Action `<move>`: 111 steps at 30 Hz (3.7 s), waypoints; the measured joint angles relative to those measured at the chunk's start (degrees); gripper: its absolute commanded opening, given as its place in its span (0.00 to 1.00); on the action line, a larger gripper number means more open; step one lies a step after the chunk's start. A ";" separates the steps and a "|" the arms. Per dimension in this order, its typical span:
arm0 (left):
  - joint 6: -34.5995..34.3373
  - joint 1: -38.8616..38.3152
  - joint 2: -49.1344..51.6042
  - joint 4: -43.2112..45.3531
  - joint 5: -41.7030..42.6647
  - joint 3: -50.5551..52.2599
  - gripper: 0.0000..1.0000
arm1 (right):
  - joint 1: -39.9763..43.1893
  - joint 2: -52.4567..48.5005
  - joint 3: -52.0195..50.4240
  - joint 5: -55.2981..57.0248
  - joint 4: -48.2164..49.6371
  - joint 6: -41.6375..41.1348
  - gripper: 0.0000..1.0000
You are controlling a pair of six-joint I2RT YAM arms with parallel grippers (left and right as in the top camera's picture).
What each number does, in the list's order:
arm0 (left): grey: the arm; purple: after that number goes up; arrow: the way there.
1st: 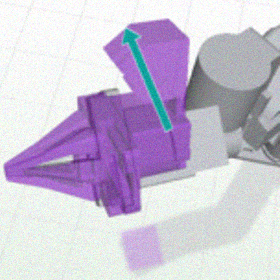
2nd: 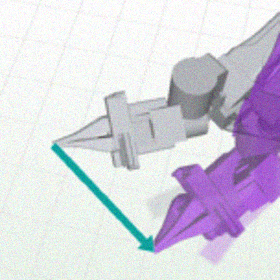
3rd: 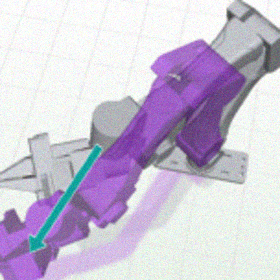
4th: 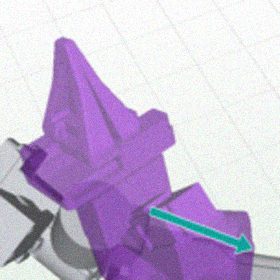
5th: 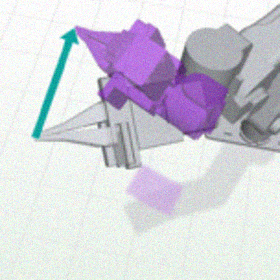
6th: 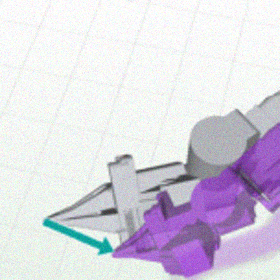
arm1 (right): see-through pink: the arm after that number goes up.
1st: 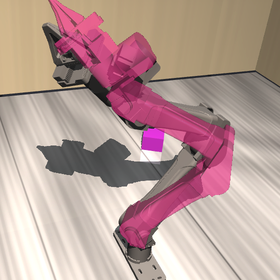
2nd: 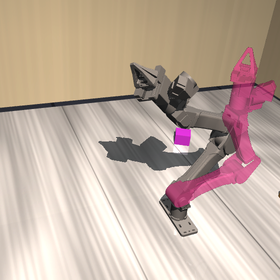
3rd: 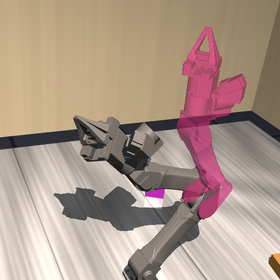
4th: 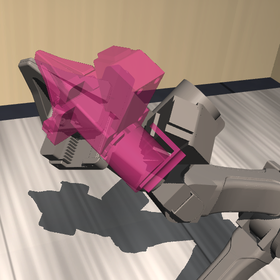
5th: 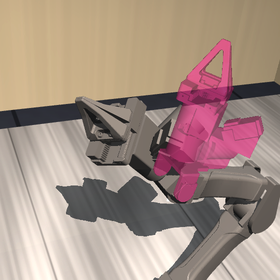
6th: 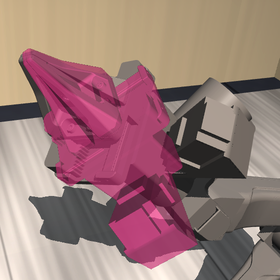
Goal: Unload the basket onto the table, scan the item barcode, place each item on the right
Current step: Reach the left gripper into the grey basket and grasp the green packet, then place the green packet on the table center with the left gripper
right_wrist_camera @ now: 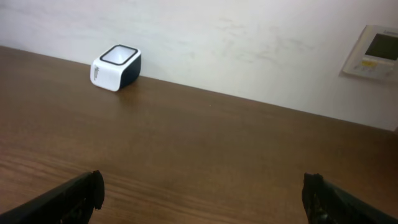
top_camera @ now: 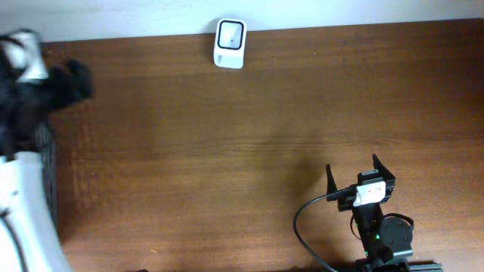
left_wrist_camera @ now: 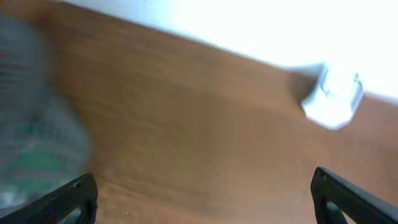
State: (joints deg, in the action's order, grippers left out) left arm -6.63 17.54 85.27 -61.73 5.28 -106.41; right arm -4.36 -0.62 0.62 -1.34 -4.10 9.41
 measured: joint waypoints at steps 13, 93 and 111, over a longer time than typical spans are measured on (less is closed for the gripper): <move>-9.62 33.48 8.13 -5.68 -12.46 1.77 0.99 | 0.00 0.00 0.00 0.00 -0.02 0.02 0.99; -30.62 -43.65 18.45 1.81 -10.21 23.96 0.00 | 0.00 0.00 0.00 0.00 -0.02 0.00 0.98; -19.39 -42.71 22.60 -7.37 -9.94 1.53 0.59 | 0.00 -0.02 0.00 0.00 -0.02 0.02 0.98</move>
State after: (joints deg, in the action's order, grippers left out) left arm -26.02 -25.17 107.87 -69.10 -4.67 -104.88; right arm -4.36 -0.64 0.62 -1.34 -4.12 9.43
